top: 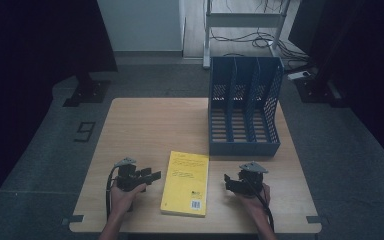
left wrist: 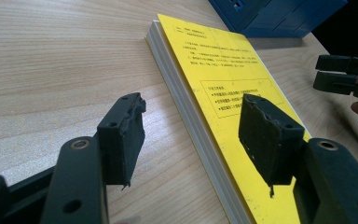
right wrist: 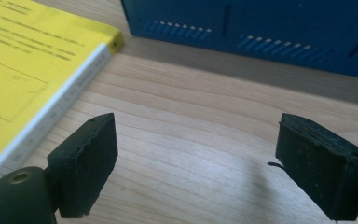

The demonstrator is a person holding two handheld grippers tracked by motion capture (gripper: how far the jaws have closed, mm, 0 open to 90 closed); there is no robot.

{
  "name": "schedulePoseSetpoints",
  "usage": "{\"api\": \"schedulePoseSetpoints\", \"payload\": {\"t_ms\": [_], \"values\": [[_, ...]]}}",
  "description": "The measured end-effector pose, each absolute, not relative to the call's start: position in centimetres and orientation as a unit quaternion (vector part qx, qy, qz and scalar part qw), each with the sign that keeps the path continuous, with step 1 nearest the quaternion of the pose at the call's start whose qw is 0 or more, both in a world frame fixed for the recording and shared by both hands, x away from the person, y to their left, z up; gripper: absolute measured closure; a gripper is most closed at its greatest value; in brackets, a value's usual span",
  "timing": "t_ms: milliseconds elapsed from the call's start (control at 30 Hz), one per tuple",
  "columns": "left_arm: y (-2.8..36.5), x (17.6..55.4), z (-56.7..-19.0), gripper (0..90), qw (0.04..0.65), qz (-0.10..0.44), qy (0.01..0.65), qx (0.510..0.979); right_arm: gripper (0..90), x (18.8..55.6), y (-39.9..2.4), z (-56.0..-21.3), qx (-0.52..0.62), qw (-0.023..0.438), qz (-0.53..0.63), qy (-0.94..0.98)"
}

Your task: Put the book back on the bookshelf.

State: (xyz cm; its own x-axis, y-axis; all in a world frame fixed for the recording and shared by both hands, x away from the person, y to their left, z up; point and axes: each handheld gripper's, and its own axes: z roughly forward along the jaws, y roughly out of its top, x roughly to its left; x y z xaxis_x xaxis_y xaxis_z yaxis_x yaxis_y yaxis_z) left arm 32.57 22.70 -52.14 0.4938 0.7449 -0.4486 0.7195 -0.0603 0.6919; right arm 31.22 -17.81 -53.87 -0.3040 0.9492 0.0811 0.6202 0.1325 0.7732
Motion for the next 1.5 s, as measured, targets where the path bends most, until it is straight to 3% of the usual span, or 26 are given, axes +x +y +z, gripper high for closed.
{"api": "schedulePoseSetpoints", "payload": {"t_ms": [967, 1500], "values": [[22.9, 32.5, -51.9, 39.2, 0.469, 0.013, 0.505, 0.725, 12.8, 31.3, -11.0, -51.7, 0.492, 0.184, 0.420, 0.740], [22.8, 32.3, -51.6, 36.5, 0.479, 0.012, 0.504, 0.719, 12.9, 31.8, -8.9, -53.2, 0.483, 0.163, 0.411, 0.756]]}}
